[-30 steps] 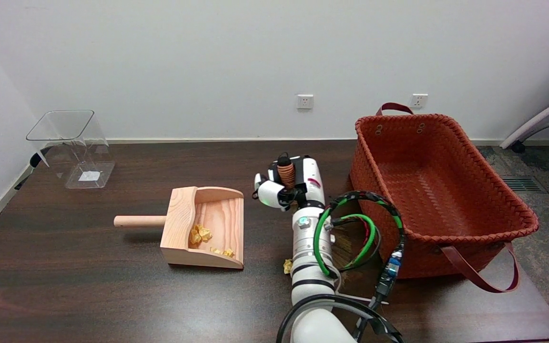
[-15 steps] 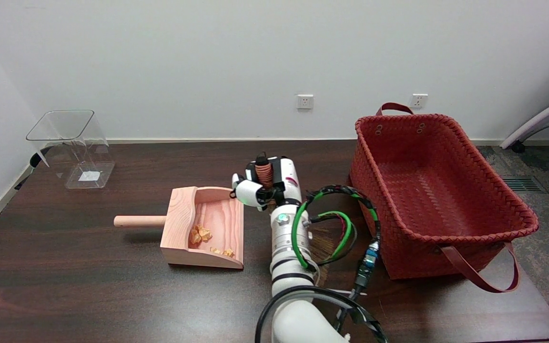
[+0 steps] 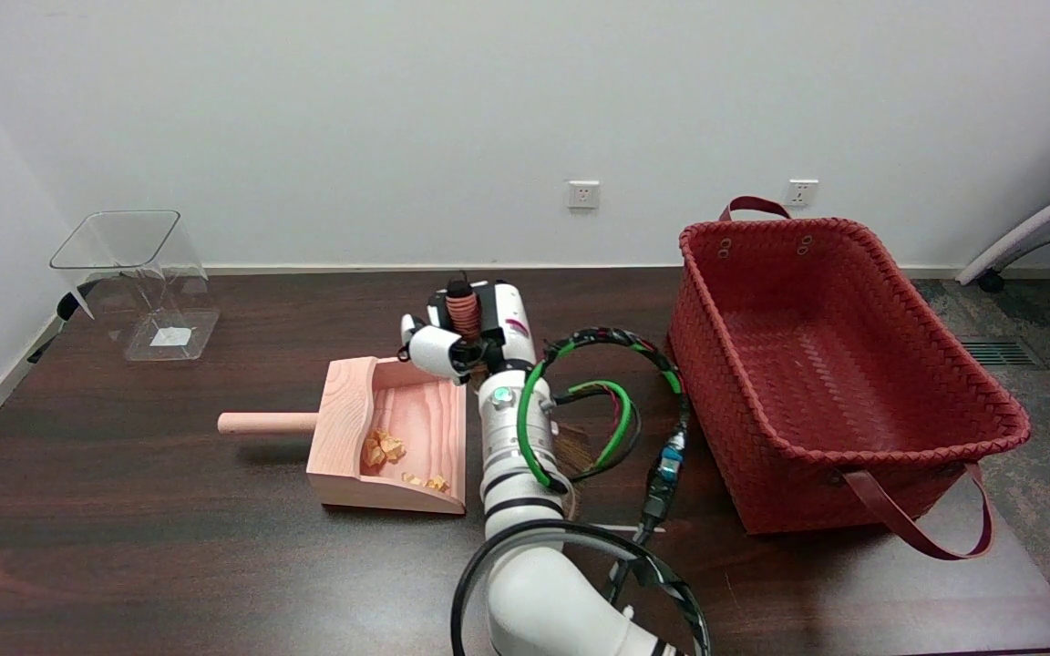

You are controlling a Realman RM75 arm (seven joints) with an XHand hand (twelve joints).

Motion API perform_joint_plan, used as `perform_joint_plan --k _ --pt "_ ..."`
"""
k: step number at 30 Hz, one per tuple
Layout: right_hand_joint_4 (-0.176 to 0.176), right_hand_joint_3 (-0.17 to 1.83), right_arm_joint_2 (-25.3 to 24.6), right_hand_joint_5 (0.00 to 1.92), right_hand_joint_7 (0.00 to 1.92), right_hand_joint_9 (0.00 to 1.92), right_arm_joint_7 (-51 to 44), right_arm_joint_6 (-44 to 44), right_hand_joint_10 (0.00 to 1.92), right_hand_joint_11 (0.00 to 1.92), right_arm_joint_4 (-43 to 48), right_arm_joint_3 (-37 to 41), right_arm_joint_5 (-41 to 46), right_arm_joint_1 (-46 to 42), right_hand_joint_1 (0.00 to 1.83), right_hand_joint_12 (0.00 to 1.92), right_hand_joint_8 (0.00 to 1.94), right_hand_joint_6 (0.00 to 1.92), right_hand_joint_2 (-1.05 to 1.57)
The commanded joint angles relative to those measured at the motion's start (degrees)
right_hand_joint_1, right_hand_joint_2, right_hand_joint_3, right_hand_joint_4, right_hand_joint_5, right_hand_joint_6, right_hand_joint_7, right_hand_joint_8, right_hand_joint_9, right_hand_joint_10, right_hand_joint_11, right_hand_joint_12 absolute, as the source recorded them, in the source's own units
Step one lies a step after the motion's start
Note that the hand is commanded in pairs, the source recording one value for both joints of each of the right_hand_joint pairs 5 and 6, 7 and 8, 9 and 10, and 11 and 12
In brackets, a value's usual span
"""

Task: Sweep the paper balls into the dustpan.

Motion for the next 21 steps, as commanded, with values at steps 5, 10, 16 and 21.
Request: perform_joint_plan --k 5,10,16,21 --pt "0.0 0.68 -1.38 1.92 1.92 1.92 7.32 -3.17 1.92 1.92 6.64 -2.75 2.78 7.07 1.35 1.92 1.92 1.92 0.98" --pt "0.0 0.69 -1.99 1.92 1.92 1.92 8.61 -4.73 1.92 1.92 7.28 -3.17 3.12 7.84 1.35 1.92 1.92 1.92 0.97" --pt "0.0 0.69 -3.09 1.92 1.92 1.92 12.61 -5.46 1.92 1.92 9.24 -2.71 2.64 9.02 1.35 1.92 1.92 1.92 0.96" --pt "0.0 0.7 -3.61 1.92 1.92 1.92 15.52 -6.69 1.92 1.92 11.11 -2.71 2.62 10.41 1.35 1.92 1.92 1.92 0.95"
